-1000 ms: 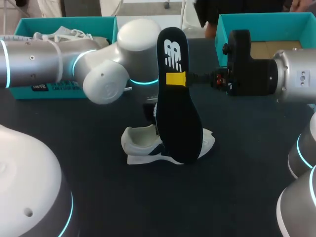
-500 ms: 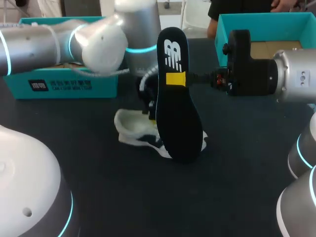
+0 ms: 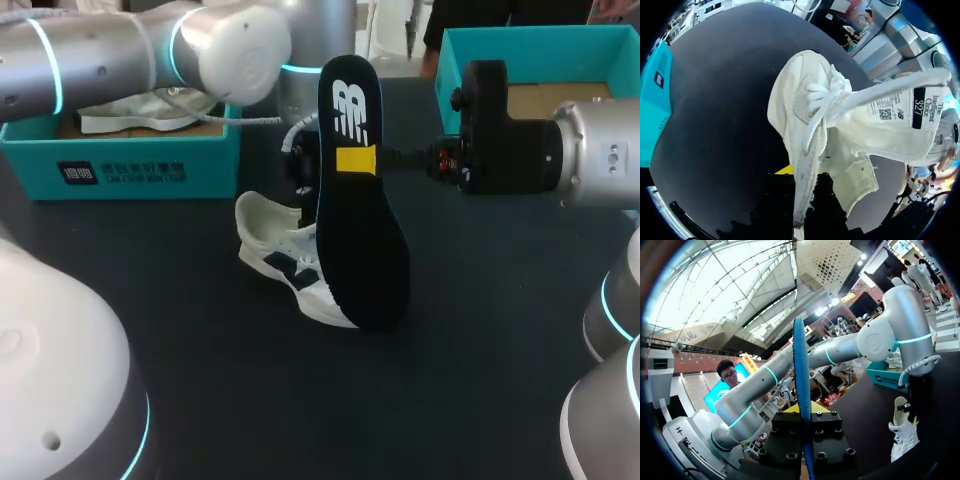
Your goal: Take the shoe out of the shoebox, open the shoe tongue, remove and reinsert the insole, then place the shoe into the shoebox
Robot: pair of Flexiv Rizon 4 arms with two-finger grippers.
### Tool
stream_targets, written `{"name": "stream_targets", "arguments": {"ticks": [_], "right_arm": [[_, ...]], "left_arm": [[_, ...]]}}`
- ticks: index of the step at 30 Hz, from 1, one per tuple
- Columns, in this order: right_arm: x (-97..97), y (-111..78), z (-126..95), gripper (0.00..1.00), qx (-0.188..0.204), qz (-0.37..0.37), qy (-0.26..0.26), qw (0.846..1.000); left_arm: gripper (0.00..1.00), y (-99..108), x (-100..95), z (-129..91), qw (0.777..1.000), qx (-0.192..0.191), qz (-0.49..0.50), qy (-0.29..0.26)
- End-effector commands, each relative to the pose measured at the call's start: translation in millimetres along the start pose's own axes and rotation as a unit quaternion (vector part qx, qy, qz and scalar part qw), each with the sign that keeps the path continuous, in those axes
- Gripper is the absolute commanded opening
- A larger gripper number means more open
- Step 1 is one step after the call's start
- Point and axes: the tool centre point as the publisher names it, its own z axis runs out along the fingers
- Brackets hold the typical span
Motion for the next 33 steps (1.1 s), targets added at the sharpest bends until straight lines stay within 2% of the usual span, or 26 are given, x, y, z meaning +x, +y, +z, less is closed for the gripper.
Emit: {"name": "stream_targets", "arguments": {"ticks": [1, 2, 3, 10, 15, 20, 27, 33], "right_arm": [[-1.1, 1.5, 5.8, 0.0, 0.001, 0.001, -0.001, 1.0], [-1.1, 1.5, 5.8, 0.0, 0.001, 0.001, -0.001, 1.0], [-1.1, 1.5, 5.8, 0.0, 0.001, 0.001, -0.001, 1.0], [-1.1, 1.5, 5.8, 0.0, 0.001, 0.001, -0.001, 1.0], [-1.1, 1.5, 5.8, 0.0, 0.001, 0.001, -0.001, 1.0], [-1.1, 1.5, 5.8, 0.0, 0.001, 0.001, -0.001, 1.0], [-1.1, 1.5, 5.8, 0.0, 0.001, 0.001, -0.001, 1.0], [-1.1, 1.5, 5.8, 0.0, 0.001, 0.001, -0.001, 1.0]], "left_arm": [[0.0, -2.5, -7.3, 0.8, 0.996, -0.019, 0.069, 0.051], [0.0, -3.9, -7.2, 1.1, 0.994, -0.029, 0.095, 0.051], [0.0, -4.0, -6.3, -0.2, 0.992, -0.015, 0.115, 0.044], [0.0, -13.4, -0.6, -0.3, 0.971, -0.064, 0.228, 0.018], [0.0, -18.0, 1.0, 5.9, 0.96, -0.086, 0.265, 0.001], [0.0, -20.8, 6.5, 9.1, 0.955, -0.082, 0.286, -0.003], [0.0, -30.2, 20.0, 16.9, 0.927, -0.14, 0.348, -0.004], [0.0, -36.9, 25.2, 22.8, 0.914, -0.149, 0.377, -0.002]]}}
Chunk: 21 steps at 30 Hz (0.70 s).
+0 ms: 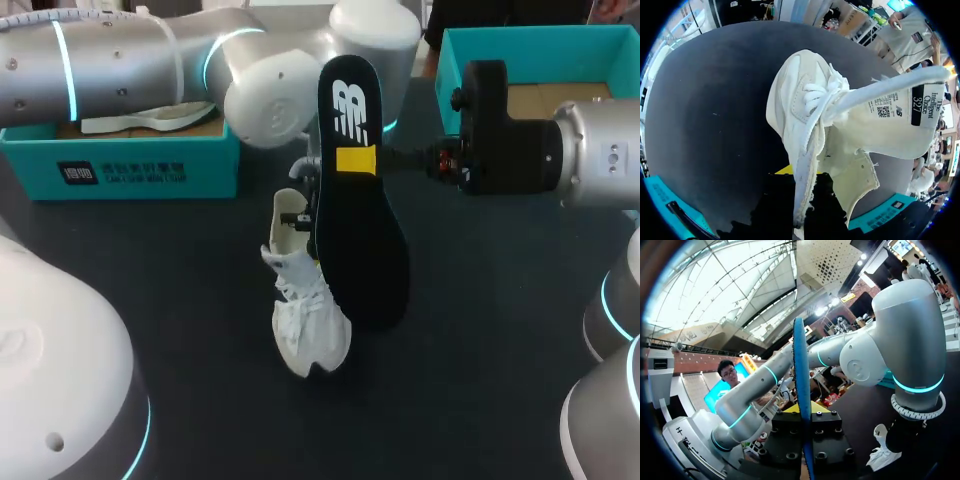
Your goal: Take the shoe out of the shoebox, open the shoe tongue, remove and reinsert the insole, then place the shoe into the shoebox
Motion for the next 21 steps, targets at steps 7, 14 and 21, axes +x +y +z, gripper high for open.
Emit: {"name": "stream_targets", "arguments": {"ticks": [7, 14, 21], "right_arm": [[-1.1, 1.5, 5.8, 0.0, 0.001, 0.001, -0.001, 1.0], [-1.1, 1.5, 5.8, 0.0, 0.001, 0.001, -0.001, 1.0], [-1.1, 1.5, 5.8, 0.0, 0.001, 0.001, -0.001, 1.0]], "left_arm": [[0.0, -13.1, -7.7, 10.5, 1.0, -0.017, 0.015, 0.004], [0.0, -15.2, -17.0, 25.0, 0.999, -0.013, 0.027, 0.022], [0.43, -14.2, -23.5, 30.1, 0.999, -0.003, 0.029, 0.028]]}}
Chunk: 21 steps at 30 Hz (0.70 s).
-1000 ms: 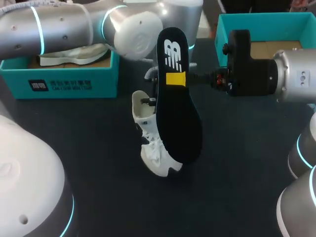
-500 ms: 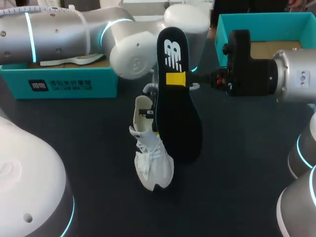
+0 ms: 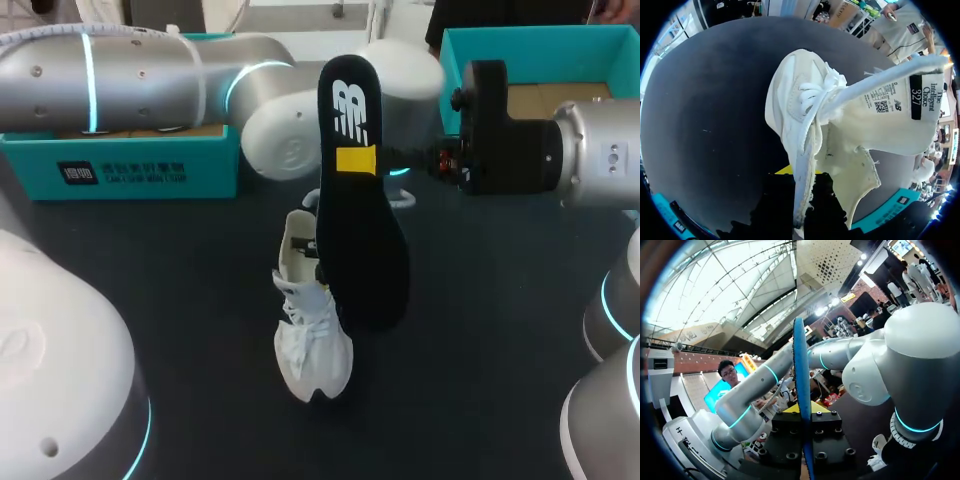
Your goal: Take the shoe out of the shoebox, open the shoe tongue, remove and reinsert the insole, then place the shoe into the shoebox
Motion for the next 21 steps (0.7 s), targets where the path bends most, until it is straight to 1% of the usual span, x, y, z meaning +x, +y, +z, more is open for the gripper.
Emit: {"name": "stream_targets", "arguments": {"ticks": [1, 2, 3, 4, 8, 10, 13, 15, 17, 19, 21], "right_arm": [[-1.1, 1.5, 5.8, 0.0, 0.001, 0.001, -0.001, 1.0], [-1.1, 1.5, 5.8, 0.0, 0.001, 0.001, -0.001, 1.0], [-1.1, 1.5, 5.8, 0.0, 0.001, 0.001, -0.001, 1.0], [-1.1, 1.5, 5.8, 0.0, 0.001, 0.001, -0.001, 1.0], [-1.1, 1.5, 5.8, 0.0, 0.001, 0.001, -0.001, 1.0], [-1.1, 1.5, 5.8, 0.0, 0.001, 0.001, -0.001, 1.0], [-1.1, 1.5, 5.8, 0.0, 0.001, 0.001, -0.001, 1.0], [-1.1, 1.5, 5.8, 0.0, 0.001, 0.001, -0.001, 1.0], [-1.1, 1.5, 5.8, 0.0, 0.001, 0.001, -0.001, 1.0], [-1.1, 1.5, 5.8, 0.0, 0.001, 0.001, -0.001, 1.0], [-1.1, 1.5, 5.8, 0.0, 0.001, 0.001, -0.001, 1.0]], "left_arm": [[0.53, 4.2, -10.2, 0.6, 1.0, 0.012, -0.001, 0.007], [0.62, 4.9, -10.8, -0.6, 1.0, 0.014, 0.0, 0.006], [0.83, 5.8, -11.3, -3.2, 1.0, 0.014, -0.003, 0.002], [1.0, 6.9, -11.0, -7.0, 1.0, 0.018, -0.004, -0.002], [1.0, 15.0, -7.4, -28.0, 0.999, 0.028, -0.022, -0.037], [1.0, 20.6, -4.3, -38.5, 0.997, 0.031, -0.03, -0.063], [1.0, 35.2, 1.8, -60.3, 0.992, 0.036, -0.051, -0.107], [1.0, 47.0, 2.2, -69.8, 0.989, 0.031, -0.065, -0.129], [1.0, 59.2, 2.5, -77.8, 0.985, 0.039, -0.077, -0.15], [1.0, 66.1, 5.5, -85.9, 0.981, 0.038, -0.089, -0.168], [1.0, 72.2, 12.9, -97.3, 0.975, 0.039, -0.096, -0.194]]}}
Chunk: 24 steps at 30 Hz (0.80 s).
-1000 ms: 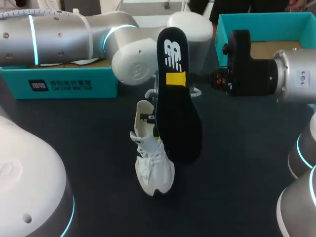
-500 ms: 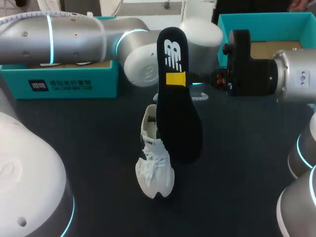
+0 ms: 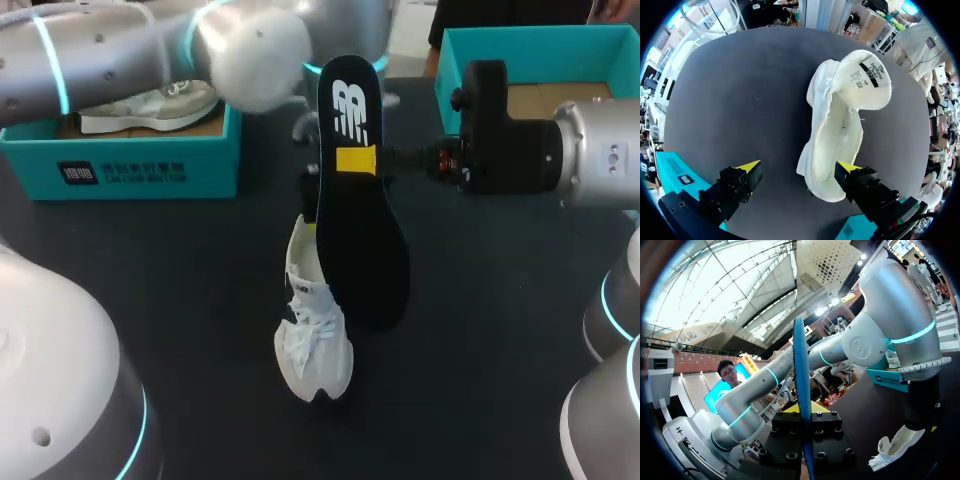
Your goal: Take the shoe out of the shoebox, open the shoe tongue, remove and reinsert the insole, then place the shoe into the shoebox
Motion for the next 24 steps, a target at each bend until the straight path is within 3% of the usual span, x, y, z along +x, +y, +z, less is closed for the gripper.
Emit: {"name": "stream_targets", "arguments": {"ticks": [1, 8, 10, 18, 24], "right_arm": [[-1.1, 1.5, 5.8, 0.0, 0.001, 0.001, -0.001, 1.0], [-1.1, 1.5, 5.8, 0.0, 0.001, 0.001, -0.001, 1.0], [-12.0, 4.5, -2.2, 0.0, -0.016, 0.027, -0.008, 0.999], [-49.6, 44.8, -33.6, 0.0, -0.062, 0.07, 0.01, 0.996], [-88.6, 68.9, -48.7, 0.0, -0.069, 0.126, 0.006, 0.99]], "left_arm": [[1.0, 13.2, 20.4, -28.2, 0.997, 0.015, 0.0, -0.08], [1.0, 25.4, 32.9, -73.3, 0.982, 0.009, 0.014, -0.186], [1.0, 26.6, 37.5, -84.9, 0.977, 0.006, 0.018, -0.213], [1.0, 30.1, 68.4, -134.2, 0.948, 0.001, 0.023, -0.318], [1.0, 24.2, 94.3, -159.9, 0.923, -0.001, 0.04, -0.382]]}}
